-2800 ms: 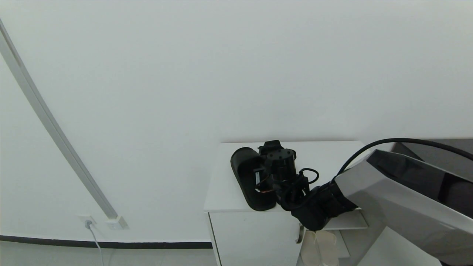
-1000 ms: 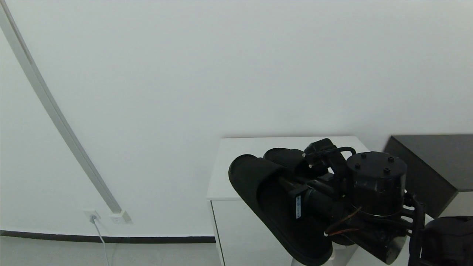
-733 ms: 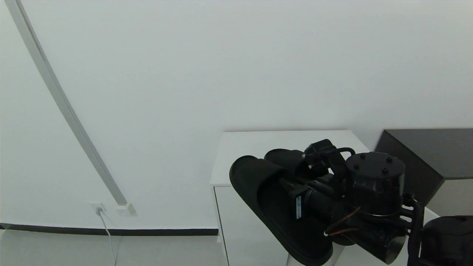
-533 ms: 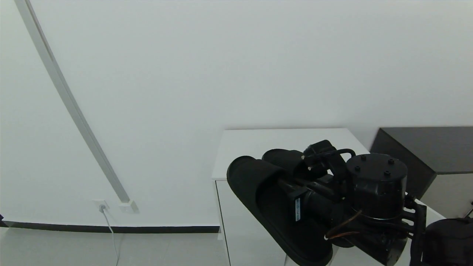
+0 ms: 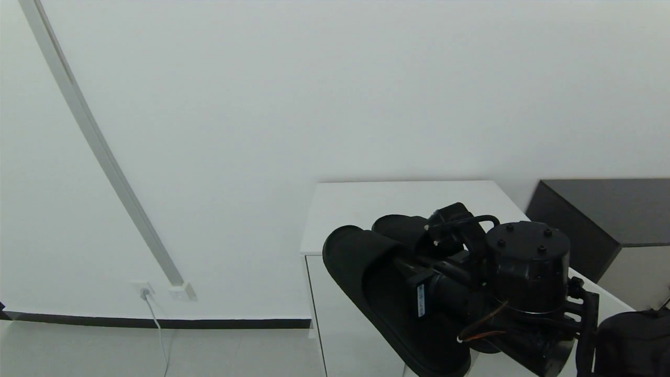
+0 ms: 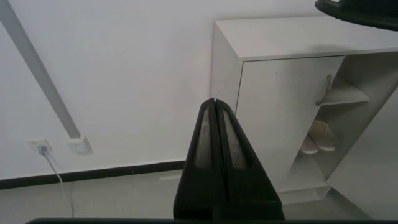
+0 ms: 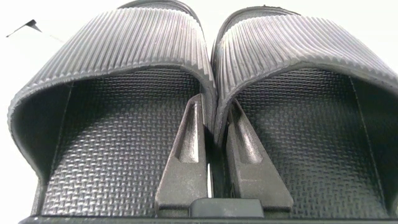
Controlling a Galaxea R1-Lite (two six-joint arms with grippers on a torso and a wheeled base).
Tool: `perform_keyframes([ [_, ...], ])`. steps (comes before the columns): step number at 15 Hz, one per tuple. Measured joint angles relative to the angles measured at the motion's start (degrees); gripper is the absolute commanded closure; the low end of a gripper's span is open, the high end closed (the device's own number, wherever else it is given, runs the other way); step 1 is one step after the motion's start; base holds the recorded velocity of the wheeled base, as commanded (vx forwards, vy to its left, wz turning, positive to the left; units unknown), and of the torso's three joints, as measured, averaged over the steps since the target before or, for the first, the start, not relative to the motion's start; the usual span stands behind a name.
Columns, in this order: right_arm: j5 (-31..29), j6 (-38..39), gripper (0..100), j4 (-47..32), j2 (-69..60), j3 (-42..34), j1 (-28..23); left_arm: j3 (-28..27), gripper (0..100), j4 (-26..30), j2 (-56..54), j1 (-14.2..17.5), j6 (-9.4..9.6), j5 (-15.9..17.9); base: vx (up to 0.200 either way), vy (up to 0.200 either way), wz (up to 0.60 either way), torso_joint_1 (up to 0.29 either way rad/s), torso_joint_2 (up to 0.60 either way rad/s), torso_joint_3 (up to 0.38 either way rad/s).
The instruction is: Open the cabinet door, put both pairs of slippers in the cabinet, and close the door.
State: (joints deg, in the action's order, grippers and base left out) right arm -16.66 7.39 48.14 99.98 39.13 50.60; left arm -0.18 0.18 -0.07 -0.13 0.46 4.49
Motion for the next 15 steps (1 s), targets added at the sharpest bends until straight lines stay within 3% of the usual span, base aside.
perform_keyframes([
  [1, 0.02, -0.09, 100, 0.0, 0.02, -0.05, 0.16, 0.0, 100, 0.0, 0.0, -0.02, 0.05, -0.02, 0.0, 0.0, 0.0, 0.0, 0.0, 0.0],
  [15, -0.2, -0.5, 100, 0.05, 0.24, -0.38, 0.16, 0.0, 100, 0.0, 0.0, -0.02, 0.13, 0.0, 0.0, -0.2, 0.0, 0.002, 0.0, 0.003],
])
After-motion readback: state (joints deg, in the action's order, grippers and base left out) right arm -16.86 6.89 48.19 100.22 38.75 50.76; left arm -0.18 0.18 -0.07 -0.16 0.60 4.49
